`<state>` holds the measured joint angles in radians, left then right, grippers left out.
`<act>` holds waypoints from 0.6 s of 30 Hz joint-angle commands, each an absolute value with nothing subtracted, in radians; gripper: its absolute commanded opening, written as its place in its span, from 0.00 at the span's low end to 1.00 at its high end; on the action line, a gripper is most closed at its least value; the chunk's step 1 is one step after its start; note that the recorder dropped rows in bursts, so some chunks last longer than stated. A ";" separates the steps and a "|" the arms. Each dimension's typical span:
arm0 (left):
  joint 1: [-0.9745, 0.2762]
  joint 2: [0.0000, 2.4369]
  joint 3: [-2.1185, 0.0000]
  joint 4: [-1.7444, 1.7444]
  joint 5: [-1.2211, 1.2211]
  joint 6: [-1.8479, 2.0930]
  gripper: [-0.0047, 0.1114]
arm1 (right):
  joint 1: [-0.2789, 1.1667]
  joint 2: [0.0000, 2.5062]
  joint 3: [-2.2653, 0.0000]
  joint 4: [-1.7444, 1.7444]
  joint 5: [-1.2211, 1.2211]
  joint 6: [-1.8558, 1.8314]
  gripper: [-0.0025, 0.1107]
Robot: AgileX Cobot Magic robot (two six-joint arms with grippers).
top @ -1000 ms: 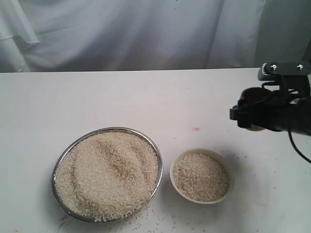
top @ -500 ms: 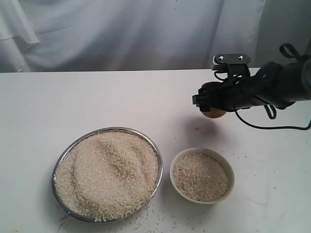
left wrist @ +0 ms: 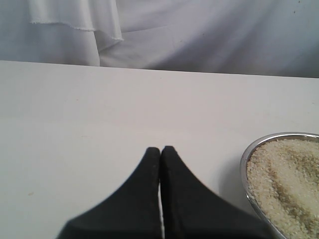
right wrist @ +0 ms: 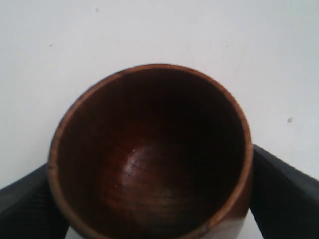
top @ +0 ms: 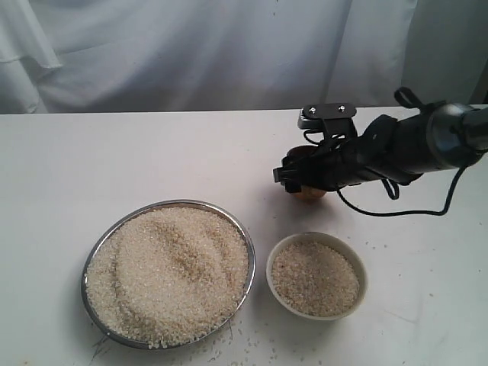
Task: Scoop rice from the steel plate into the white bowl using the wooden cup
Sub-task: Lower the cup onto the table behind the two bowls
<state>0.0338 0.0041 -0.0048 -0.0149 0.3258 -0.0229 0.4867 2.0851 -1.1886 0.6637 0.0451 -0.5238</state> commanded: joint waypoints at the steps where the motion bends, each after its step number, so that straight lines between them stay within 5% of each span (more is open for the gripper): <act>1: 0.036 0.000 0.000 -0.016 0.319 -0.024 0.04 | 0.521 2.104 -1.196 0.708 0.000 -0.523 0.02; 18: 0.036 0.000 0.000 -0.016 0.319 -0.024 0.04 | 0.546 2.107 -1.196 0.751 -0.042 -0.523 0.02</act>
